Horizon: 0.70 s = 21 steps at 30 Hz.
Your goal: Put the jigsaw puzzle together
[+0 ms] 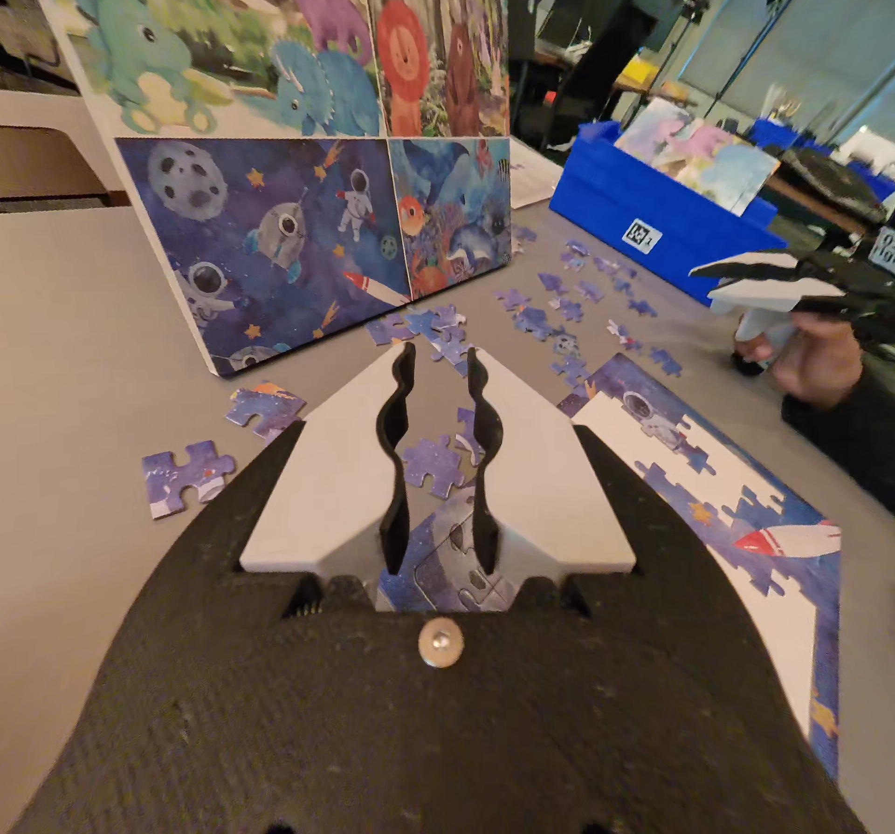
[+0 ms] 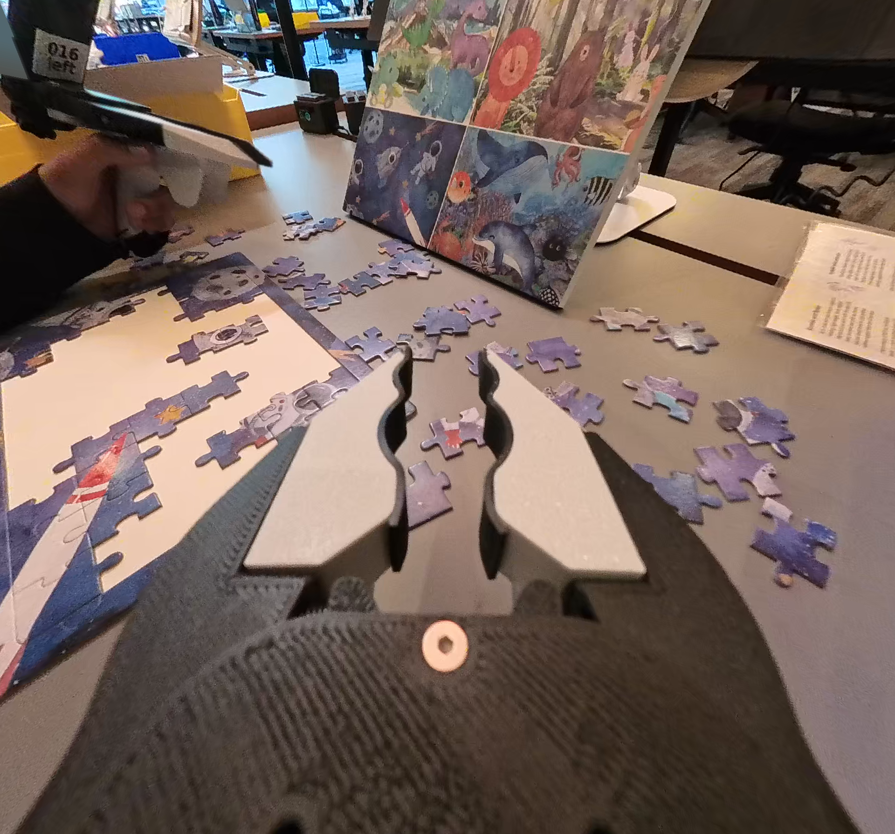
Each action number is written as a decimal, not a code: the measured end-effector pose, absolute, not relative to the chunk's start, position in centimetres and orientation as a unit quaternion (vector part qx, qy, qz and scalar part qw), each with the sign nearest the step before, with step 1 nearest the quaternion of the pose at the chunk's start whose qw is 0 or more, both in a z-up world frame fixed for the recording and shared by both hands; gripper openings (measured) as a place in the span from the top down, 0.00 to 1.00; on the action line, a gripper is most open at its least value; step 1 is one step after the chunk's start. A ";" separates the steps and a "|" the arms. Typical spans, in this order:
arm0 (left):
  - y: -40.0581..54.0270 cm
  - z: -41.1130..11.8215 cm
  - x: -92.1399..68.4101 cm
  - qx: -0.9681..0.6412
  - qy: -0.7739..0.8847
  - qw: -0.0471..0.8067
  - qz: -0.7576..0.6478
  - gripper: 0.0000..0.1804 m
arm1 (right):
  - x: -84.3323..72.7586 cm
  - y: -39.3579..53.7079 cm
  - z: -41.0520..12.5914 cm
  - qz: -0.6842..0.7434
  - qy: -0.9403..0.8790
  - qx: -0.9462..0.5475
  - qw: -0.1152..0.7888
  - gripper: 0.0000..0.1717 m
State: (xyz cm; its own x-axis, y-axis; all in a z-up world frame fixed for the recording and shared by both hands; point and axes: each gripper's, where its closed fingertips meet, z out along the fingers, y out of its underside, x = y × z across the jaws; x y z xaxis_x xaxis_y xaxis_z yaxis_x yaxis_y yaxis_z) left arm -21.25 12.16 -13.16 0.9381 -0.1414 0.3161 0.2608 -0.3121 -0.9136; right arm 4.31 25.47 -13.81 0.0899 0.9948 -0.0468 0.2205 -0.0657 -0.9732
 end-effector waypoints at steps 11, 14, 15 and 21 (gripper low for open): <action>12.2 -13.0 -21.3 -0.789 -0.040 0.590 -0.165 0.90 | 4.3 25.2 -13.8 0.428 -0.525 -0.581 0.451 0.85; 12.1 -12.7 -21.3 -0.787 -0.037 0.596 -0.153 0.90 | 4.2 25.0 -14.0 0.423 -0.532 -0.579 0.449 0.85; 12.1 -12.6 -21.4 -0.786 -0.037 0.598 -0.149 0.90 | 4.2 24.9 -14.0 0.422 -0.534 -0.579 0.449 0.85; 12.0 -12.3 -21.7 -0.780 -0.040 0.607 -0.148 0.91 | 4.2 25.0 -14.0 0.418 -0.534 -0.580 0.451 0.85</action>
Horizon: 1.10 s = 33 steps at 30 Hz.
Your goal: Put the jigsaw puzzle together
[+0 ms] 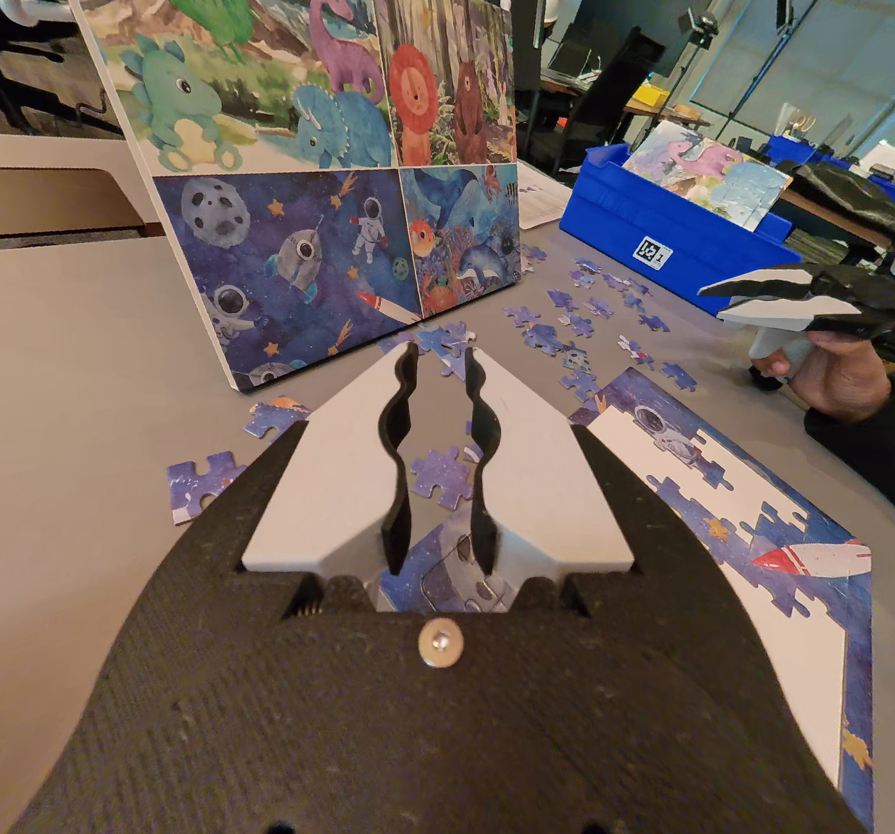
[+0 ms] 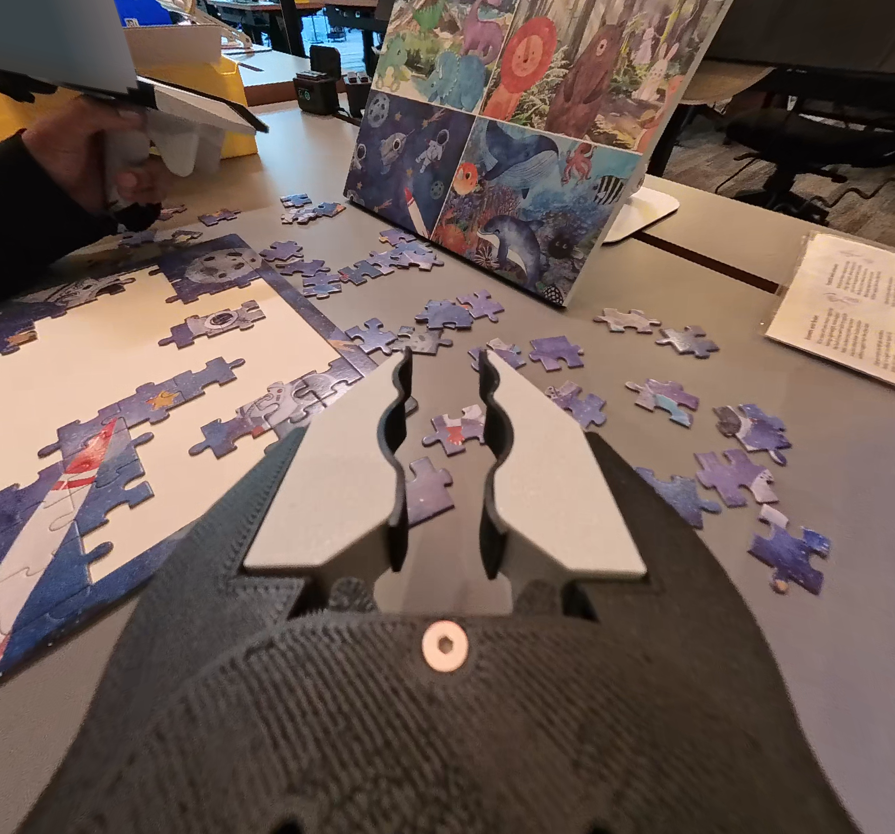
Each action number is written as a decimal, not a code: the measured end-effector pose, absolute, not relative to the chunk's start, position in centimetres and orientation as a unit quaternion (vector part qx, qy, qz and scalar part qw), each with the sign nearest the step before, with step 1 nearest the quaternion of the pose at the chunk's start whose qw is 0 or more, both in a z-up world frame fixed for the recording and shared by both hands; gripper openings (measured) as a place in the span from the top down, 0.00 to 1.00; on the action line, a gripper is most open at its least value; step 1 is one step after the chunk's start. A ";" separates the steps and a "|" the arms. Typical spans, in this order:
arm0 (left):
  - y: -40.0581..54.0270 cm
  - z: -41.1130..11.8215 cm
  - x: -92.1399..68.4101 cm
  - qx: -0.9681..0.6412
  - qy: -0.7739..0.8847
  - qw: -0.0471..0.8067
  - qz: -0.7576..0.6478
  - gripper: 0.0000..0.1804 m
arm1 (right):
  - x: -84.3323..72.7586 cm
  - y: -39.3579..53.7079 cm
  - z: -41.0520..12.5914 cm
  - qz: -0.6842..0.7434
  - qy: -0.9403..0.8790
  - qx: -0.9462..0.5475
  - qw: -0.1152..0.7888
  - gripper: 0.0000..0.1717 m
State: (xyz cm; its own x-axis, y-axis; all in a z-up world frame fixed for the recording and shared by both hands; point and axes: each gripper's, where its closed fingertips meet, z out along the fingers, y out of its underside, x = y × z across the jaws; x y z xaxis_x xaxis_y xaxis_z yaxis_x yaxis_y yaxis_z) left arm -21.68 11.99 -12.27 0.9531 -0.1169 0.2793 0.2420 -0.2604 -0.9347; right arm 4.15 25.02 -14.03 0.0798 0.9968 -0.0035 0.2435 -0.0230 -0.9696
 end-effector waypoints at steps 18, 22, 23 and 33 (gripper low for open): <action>12.0 -12.2 -21.7 -0.782 -0.033 0.610 -0.125 0.90 | 4.3 25.2 -13.8 0.431 -0.525 -0.582 0.446 0.85; 12.0 -12.1 -21.7 -0.782 -0.031 0.610 -0.122 0.90 | 4.3 25.2 -13.8 0.432 -0.524 -0.582 0.447 0.85; 12.0 -12.1 -21.7 -0.783 -0.031 0.610 -0.121 0.90 | 4.3 25.2 -13.8 0.431 -0.524 -0.582 0.448 0.85; 11.9 -12.0 -22.0 -0.779 -0.035 0.616 -0.111 0.90 | 4.0 25.1 -14.3 0.411 -0.535 -0.586 0.449 0.84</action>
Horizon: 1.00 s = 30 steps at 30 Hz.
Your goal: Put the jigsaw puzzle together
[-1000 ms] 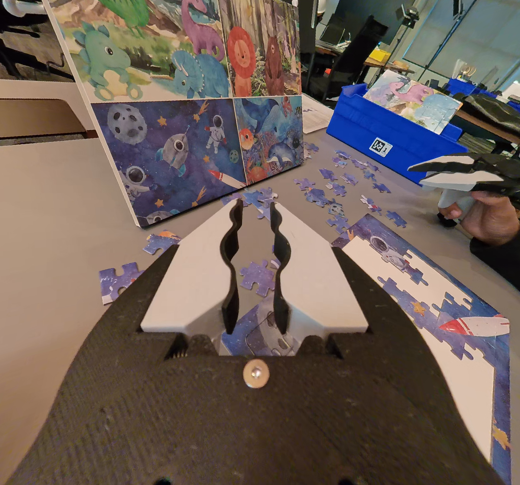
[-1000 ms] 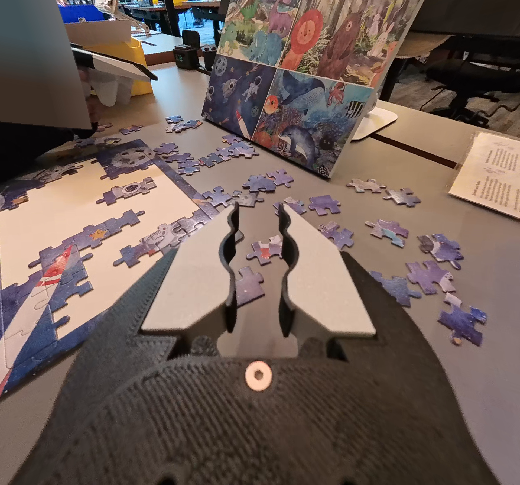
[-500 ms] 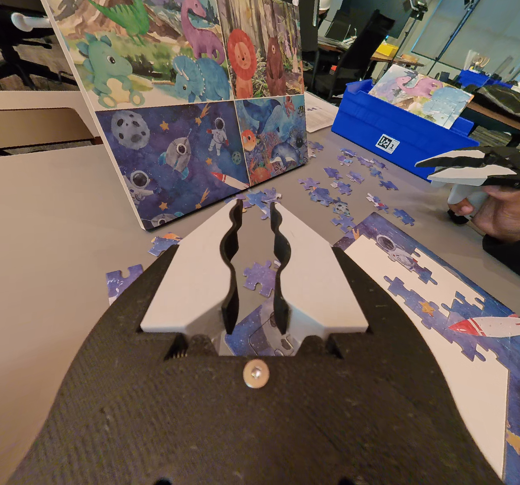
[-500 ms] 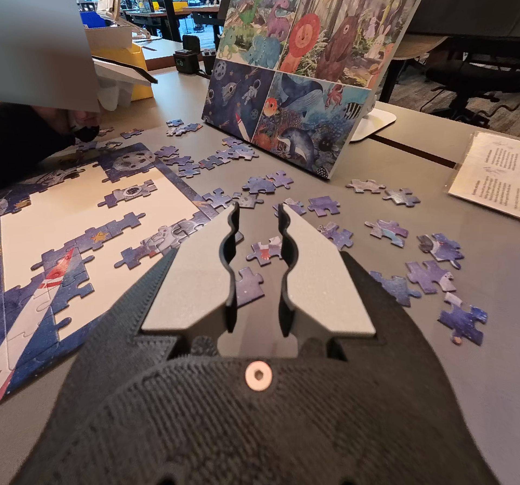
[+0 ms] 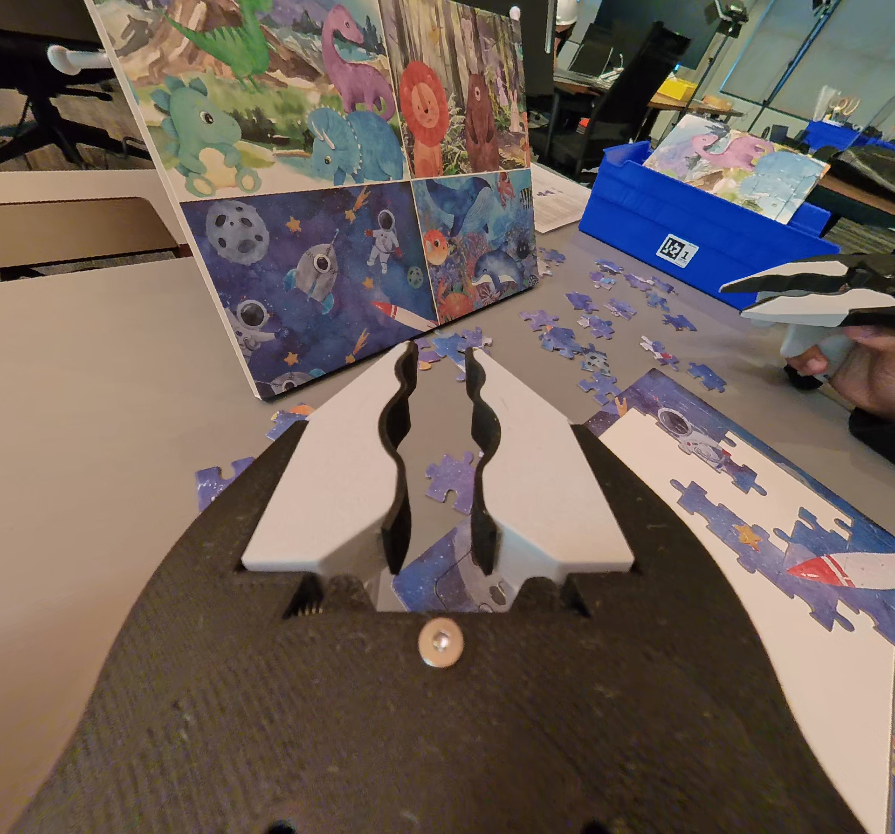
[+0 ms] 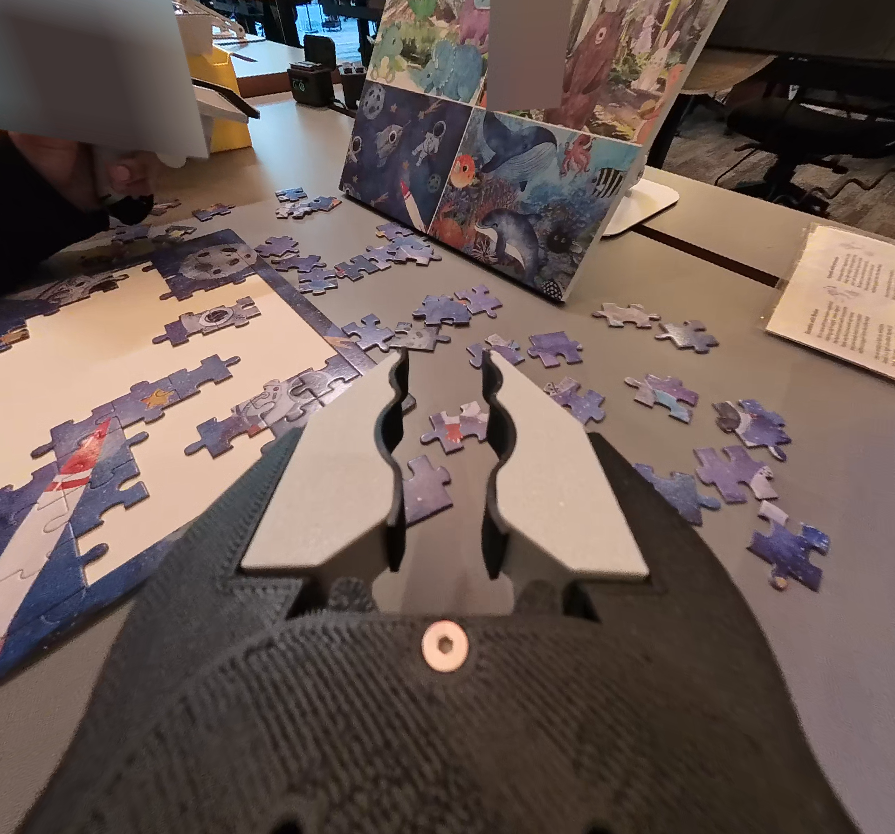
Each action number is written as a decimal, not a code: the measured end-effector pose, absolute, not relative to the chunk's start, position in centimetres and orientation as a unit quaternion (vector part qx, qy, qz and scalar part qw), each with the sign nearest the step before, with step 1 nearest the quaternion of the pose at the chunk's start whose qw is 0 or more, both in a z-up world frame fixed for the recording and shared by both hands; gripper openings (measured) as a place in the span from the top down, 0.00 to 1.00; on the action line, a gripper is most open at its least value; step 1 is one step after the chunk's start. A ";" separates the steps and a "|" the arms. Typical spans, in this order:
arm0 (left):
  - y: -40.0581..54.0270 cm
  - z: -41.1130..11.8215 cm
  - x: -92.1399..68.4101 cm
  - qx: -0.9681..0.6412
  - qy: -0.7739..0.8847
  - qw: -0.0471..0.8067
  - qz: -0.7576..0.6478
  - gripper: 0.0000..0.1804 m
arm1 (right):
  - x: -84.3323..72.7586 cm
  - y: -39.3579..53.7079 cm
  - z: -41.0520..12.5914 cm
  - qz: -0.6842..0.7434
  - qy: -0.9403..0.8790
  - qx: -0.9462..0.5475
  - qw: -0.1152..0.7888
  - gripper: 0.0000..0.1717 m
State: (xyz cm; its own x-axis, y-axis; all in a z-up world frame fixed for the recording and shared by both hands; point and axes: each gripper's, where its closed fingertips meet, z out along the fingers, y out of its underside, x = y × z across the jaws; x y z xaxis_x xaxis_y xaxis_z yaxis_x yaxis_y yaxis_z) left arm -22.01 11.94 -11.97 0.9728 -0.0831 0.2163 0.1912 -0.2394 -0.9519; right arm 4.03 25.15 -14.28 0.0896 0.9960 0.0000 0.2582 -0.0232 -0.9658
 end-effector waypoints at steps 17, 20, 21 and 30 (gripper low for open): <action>11.9 -11.8 -22.0 -0.777 -0.034 0.619 -0.108 0.90 | 5.9 28.1 -12.3 0.427 -0.448 -0.604 0.503 0.85; 12.0 -11.9 -22.0 -0.778 -0.034 0.619 -0.107 0.90 | 6.1 28.3 -12.3 0.427 -0.442 -0.606 0.505 0.85; 12.0 -11.9 -22.0 -0.778 -0.034 0.619 -0.107 0.90 | 6.1 28.3 -12.3 0.426 -0.442 -0.606 0.505 0.85; 12.0 -12.1 -21.9 -0.780 -0.033 0.616 -0.107 0.90 | 5.6 28.2 -13.1 0.412 -0.458 -0.615 0.491 0.82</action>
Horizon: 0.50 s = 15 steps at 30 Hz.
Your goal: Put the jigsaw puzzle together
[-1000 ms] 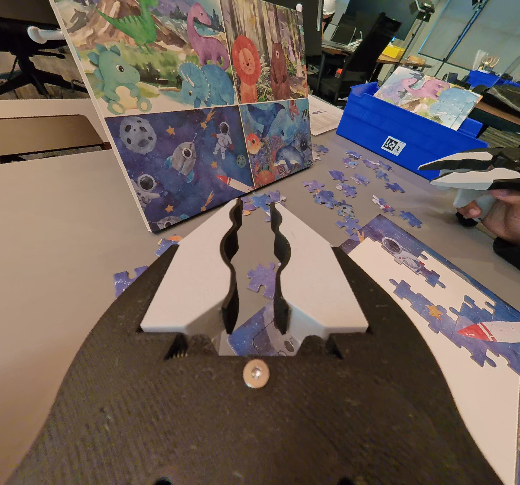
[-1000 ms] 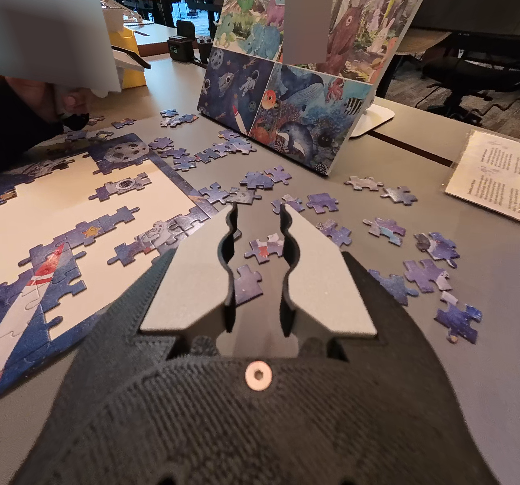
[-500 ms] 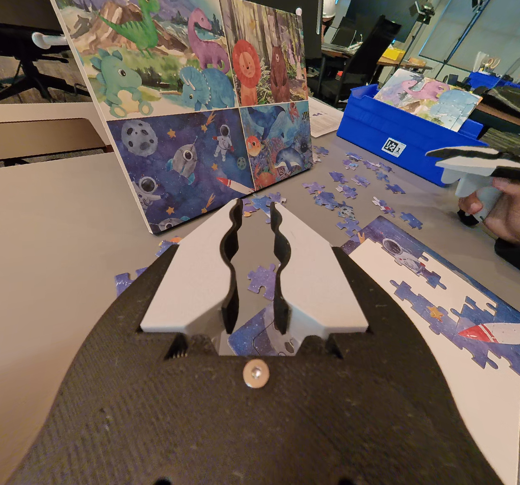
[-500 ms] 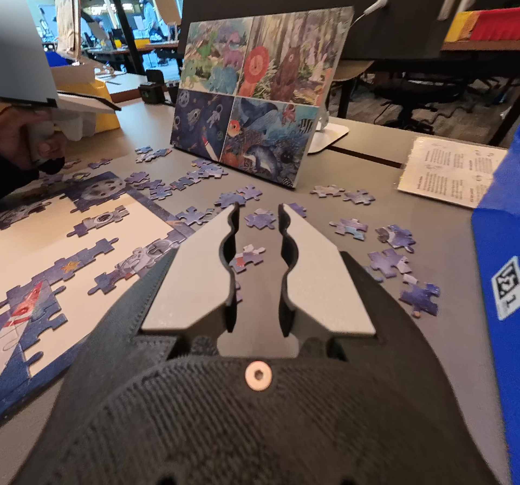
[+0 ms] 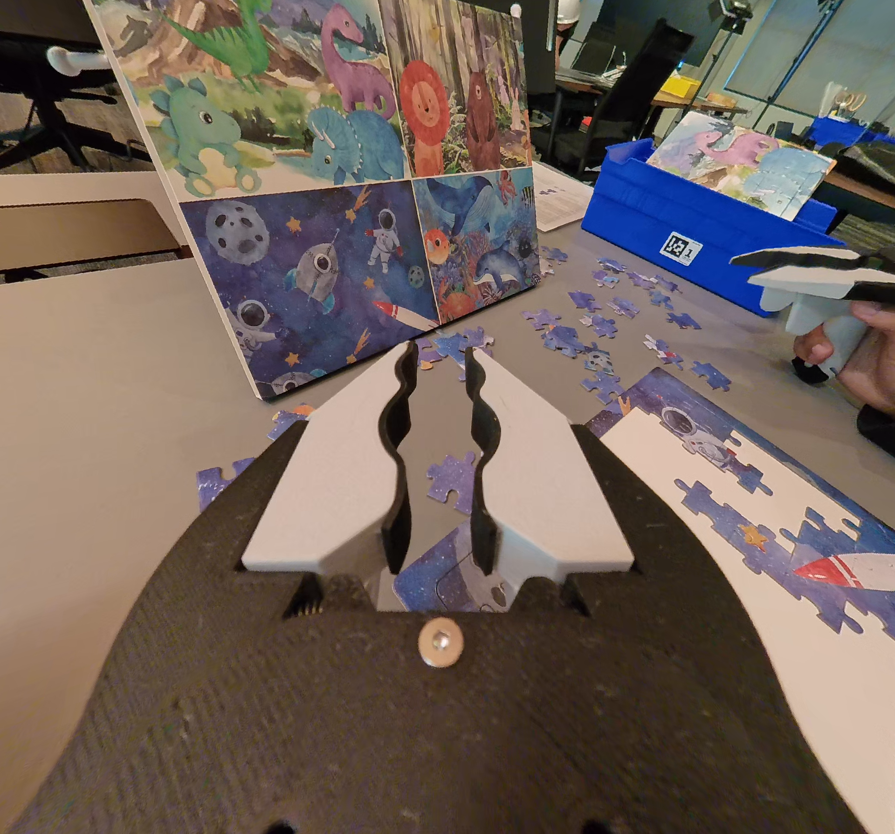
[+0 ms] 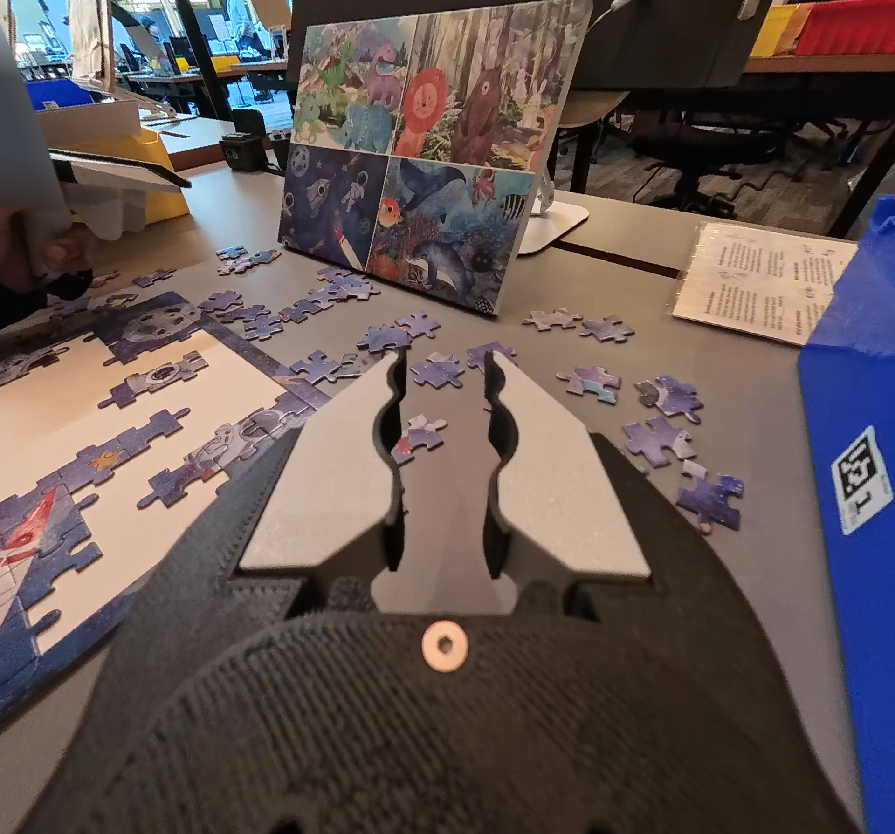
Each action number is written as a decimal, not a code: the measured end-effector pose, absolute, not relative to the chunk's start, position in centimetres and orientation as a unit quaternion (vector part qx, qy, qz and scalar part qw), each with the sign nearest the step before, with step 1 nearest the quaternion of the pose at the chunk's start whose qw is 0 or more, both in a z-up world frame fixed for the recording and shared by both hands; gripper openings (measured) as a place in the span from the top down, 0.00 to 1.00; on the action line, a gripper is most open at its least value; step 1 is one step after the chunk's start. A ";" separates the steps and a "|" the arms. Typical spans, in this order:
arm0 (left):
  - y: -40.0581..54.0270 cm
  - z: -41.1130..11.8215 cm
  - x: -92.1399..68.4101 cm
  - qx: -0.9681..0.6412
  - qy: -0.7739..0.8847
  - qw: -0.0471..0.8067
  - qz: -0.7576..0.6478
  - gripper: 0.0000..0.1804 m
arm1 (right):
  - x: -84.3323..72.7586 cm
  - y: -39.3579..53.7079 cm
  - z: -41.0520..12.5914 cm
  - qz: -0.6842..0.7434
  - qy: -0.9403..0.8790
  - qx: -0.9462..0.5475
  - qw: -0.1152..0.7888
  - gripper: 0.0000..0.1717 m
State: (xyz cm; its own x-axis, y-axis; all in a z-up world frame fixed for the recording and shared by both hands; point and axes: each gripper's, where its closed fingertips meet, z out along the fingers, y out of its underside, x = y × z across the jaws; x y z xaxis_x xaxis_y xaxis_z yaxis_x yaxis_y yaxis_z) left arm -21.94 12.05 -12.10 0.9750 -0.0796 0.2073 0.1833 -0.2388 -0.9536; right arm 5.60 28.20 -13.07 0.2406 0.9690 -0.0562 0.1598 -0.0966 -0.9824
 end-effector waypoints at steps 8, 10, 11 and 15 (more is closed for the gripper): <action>12.1 -12.2 -21.8 -0.782 -0.030 0.614 -0.104 0.90 | 5.4 28.2 -13.4 0.404 -0.465 -0.620 0.486 0.81; 12.1 -12.2 -21.8 -0.782 -0.030 0.614 -0.103 0.90 | 5.5 28.2 -13.4 0.405 -0.463 -0.621 0.486 0.81; 12.1 -12.2 -21.8 -0.782 -0.030 0.614 -0.103 0.90 | 5.5 28.2 -13.4 0.405 -0.463 -0.621 0.486 0.81; 12.1 -12.3 -21.7 -0.783 -0.028 0.613 -0.103 0.90 | 5.5 28.3 -13.4 0.404 -0.463 -0.621 0.486 0.81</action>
